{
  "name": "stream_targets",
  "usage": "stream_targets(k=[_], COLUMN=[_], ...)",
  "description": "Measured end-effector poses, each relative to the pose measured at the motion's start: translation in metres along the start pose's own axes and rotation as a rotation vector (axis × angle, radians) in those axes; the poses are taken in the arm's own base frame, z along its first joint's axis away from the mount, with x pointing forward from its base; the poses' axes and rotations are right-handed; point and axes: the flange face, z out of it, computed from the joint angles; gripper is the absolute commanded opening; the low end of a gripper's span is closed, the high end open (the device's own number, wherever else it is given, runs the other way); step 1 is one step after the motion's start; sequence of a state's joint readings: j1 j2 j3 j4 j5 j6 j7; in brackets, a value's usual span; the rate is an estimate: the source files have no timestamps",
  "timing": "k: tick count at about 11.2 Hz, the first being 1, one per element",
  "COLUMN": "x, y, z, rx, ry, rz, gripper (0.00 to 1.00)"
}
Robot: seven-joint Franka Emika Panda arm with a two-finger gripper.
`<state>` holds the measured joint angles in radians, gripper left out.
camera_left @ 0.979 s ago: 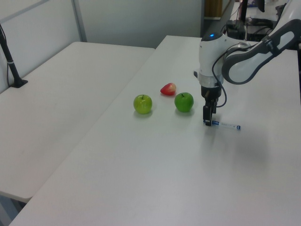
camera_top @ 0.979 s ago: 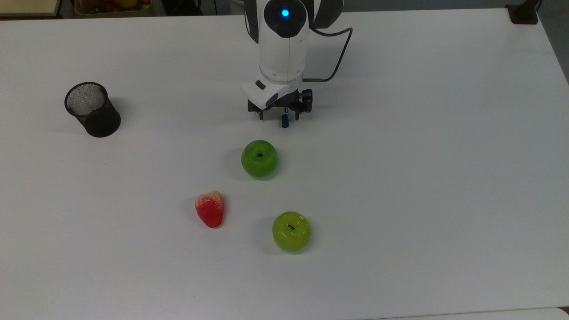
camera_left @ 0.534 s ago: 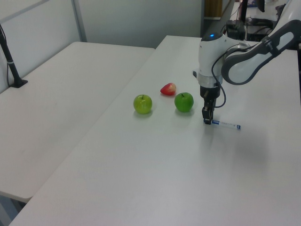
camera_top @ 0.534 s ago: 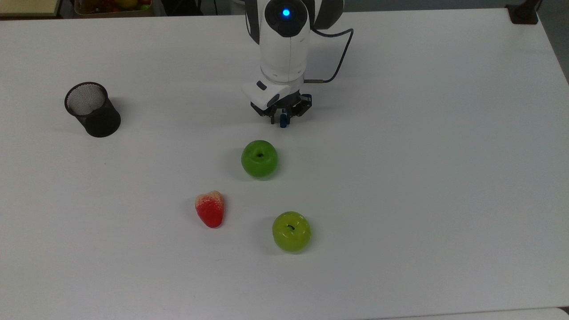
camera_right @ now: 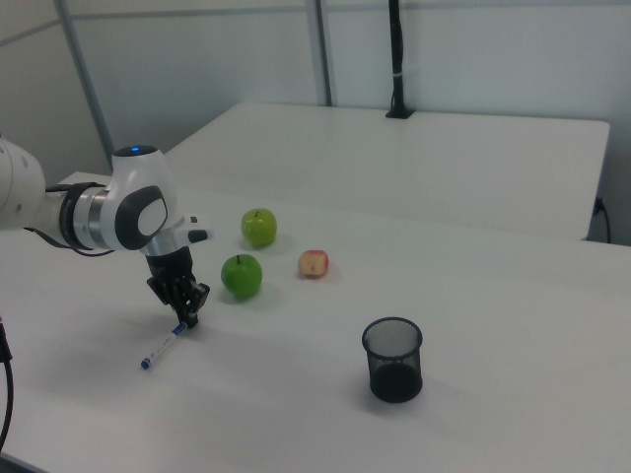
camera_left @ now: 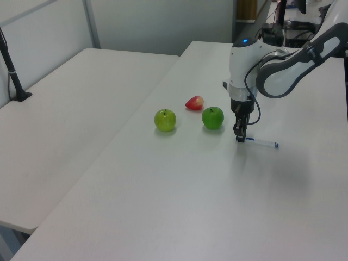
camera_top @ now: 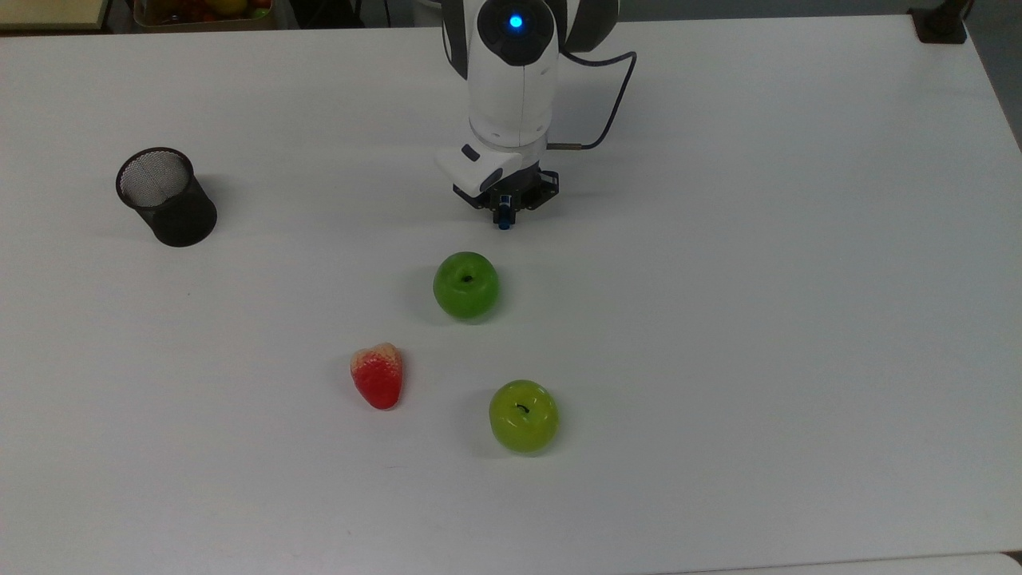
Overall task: Place marker
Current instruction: 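Close the gripper on the marker near its blue cap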
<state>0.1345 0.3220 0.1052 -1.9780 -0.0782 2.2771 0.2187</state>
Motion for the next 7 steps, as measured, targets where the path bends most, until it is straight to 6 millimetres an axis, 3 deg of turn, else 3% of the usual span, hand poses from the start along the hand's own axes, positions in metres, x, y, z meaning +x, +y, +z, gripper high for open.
stream_targets(k=[5,7], x=[0.002,0.009], y=[0.0,0.001], z=[-0.003,-0.021], rx=[-0.001,0.0], ry=[0.007,0.024], rz=[0.002,0.027], gripper=[0.07,0.07])
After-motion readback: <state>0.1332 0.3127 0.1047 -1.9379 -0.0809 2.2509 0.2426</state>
